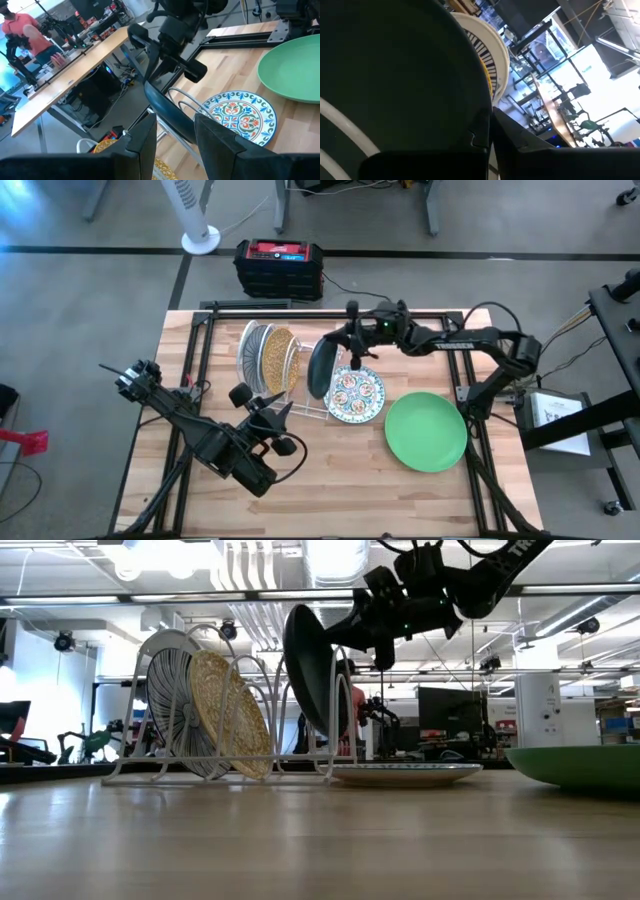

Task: Sort dishes
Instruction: Put the dark green plate in the dish rack

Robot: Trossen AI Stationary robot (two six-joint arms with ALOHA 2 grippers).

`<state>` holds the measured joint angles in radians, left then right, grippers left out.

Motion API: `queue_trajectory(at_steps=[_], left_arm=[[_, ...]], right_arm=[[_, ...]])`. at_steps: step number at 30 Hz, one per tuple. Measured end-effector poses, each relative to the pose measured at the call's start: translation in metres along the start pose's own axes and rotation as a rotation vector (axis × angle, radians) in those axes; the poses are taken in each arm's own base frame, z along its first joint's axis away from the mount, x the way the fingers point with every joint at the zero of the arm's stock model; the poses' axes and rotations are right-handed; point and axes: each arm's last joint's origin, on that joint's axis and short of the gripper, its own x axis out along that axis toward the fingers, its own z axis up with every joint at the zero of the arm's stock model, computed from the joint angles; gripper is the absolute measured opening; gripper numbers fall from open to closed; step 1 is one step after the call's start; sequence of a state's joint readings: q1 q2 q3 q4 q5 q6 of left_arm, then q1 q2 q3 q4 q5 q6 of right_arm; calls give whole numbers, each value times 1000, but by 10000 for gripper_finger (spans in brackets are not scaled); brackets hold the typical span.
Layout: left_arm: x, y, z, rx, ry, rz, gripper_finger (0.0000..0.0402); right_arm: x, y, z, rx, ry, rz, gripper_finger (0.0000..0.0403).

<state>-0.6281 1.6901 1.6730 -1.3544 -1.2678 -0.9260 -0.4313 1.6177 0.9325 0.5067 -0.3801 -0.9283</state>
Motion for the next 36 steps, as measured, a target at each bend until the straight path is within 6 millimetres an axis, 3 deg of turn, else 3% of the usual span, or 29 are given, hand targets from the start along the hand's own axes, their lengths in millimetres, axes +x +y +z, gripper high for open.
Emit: queue_trajectory(at_steps=[17,36], left_arm=[[1,0,-1,5,-4,5,123],[1,-1,-1,2,-3,5,123]], right_arm=[[8,9,-9,27,31,23,2],[8,10,-12,83,125,-23,70]])
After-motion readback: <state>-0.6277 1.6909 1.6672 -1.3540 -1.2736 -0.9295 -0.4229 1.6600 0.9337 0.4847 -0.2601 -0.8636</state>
